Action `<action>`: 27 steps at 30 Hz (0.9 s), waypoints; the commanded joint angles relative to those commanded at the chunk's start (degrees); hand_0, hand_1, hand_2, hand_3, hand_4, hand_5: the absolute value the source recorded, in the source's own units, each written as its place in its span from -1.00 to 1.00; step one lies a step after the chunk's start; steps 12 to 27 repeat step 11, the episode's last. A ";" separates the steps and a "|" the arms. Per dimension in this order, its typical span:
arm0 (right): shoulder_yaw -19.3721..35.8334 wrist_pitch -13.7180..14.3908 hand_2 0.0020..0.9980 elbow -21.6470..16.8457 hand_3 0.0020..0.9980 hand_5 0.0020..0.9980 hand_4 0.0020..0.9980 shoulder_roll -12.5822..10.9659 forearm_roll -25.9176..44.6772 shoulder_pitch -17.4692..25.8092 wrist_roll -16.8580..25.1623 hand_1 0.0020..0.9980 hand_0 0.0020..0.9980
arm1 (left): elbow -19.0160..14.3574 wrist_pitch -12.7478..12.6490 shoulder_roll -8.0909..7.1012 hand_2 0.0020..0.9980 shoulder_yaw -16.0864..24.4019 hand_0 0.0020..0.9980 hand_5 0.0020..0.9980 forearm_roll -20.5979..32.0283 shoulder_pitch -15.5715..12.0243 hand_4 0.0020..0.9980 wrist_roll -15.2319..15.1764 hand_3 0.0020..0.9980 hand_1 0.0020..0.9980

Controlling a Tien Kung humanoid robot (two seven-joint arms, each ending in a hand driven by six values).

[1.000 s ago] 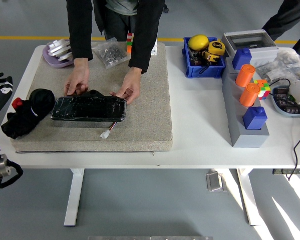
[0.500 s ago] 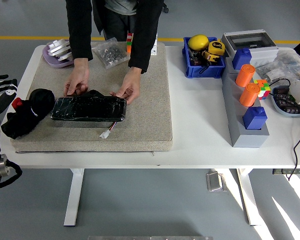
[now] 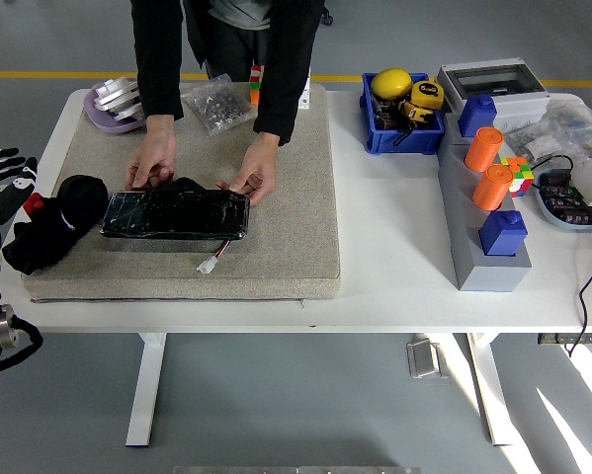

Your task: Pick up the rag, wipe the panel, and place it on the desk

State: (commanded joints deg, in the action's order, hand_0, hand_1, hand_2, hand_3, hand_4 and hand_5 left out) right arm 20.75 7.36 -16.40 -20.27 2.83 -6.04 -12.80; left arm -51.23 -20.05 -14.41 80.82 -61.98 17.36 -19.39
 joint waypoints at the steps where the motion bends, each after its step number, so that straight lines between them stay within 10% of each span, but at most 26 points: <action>1: 0.05 0.00 0.34 0.00 0.13 -0.07 0.89 0.00 -0.04 -0.01 -0.02 0.28 0.32 | 0.00 0.13 -0.01 0.23 0.02 -0.07 -0.57 -0.31 0.00 0.52 0.14 0.19 0.29; 27: -0.03 -0.02 0.34 -0.01 0.13 -0.07 0.89 0.02 0.14 -0.07 0.06 0.28 0.32 | 0.39 2.39 -0.32 0.25 0.19 0.02 -0.55 -3.89 0.21 0.56 2.67 0.19 0.37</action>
